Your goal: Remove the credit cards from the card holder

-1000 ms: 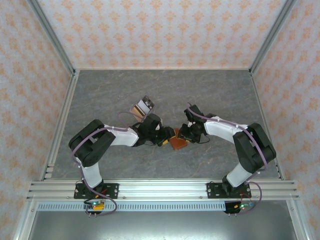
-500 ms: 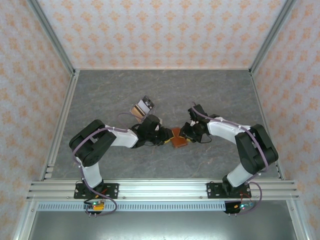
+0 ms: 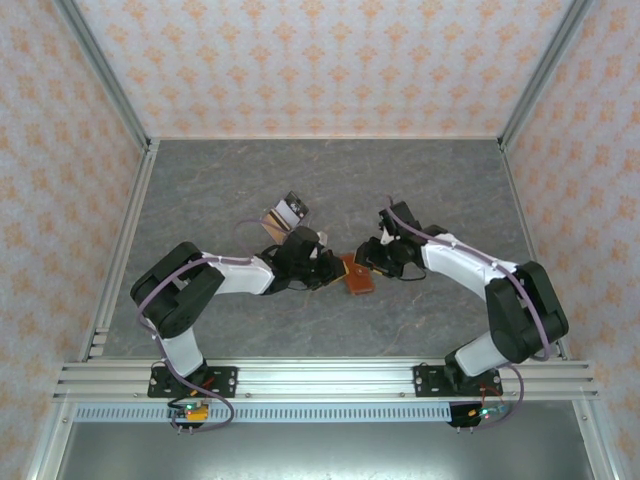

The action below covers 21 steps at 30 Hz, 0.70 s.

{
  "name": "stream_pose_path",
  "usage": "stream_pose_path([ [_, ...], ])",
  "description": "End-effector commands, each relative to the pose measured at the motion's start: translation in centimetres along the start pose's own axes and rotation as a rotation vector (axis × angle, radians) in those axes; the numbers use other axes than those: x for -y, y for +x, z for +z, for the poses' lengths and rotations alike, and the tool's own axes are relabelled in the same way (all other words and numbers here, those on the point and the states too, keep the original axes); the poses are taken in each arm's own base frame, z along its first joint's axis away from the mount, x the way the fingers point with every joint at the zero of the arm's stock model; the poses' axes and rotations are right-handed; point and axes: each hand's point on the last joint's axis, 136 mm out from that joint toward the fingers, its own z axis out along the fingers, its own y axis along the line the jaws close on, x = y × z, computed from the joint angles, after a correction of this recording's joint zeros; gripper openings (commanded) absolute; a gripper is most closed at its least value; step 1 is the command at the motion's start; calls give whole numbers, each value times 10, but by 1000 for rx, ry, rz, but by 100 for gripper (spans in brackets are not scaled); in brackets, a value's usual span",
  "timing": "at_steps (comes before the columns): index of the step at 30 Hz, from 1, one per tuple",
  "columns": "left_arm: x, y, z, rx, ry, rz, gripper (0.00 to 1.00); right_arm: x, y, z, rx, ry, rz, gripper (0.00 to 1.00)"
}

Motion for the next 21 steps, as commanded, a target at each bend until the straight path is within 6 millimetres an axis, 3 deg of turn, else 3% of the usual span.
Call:
stream_pose_path([
  [1,19,-2,-7,9,24,54,4,-10,2,4,-43,-24,-33,45],
  [5,20,-3,-8,10,29,57,3,-15,11,11,-90,-23,-67,42],
  [21,19,-2,-10,14,26,62,0,16,17,20,-93,196,-98,33],
])
